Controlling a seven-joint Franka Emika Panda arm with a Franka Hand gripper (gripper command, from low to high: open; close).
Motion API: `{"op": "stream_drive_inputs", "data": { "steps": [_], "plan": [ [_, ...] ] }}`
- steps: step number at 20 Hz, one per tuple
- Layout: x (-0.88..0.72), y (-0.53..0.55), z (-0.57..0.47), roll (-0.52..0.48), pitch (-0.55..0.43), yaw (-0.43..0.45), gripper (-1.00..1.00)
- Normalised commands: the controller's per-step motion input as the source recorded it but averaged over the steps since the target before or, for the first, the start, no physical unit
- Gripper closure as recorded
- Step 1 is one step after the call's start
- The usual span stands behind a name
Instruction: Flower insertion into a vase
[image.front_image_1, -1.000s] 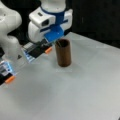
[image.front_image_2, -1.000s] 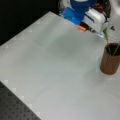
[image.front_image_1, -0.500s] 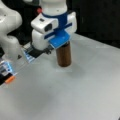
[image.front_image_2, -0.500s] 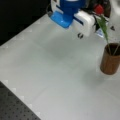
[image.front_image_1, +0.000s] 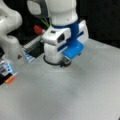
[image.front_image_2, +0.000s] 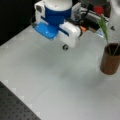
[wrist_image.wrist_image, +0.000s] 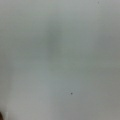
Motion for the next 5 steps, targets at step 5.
{"op": "stream_drive_inputs", "data": {
  "steps": [5],
  "plan": [
    [0.37, -0.52, 0.20, 0.048, 0.244, 0.202, -1.00]
  ]
}}
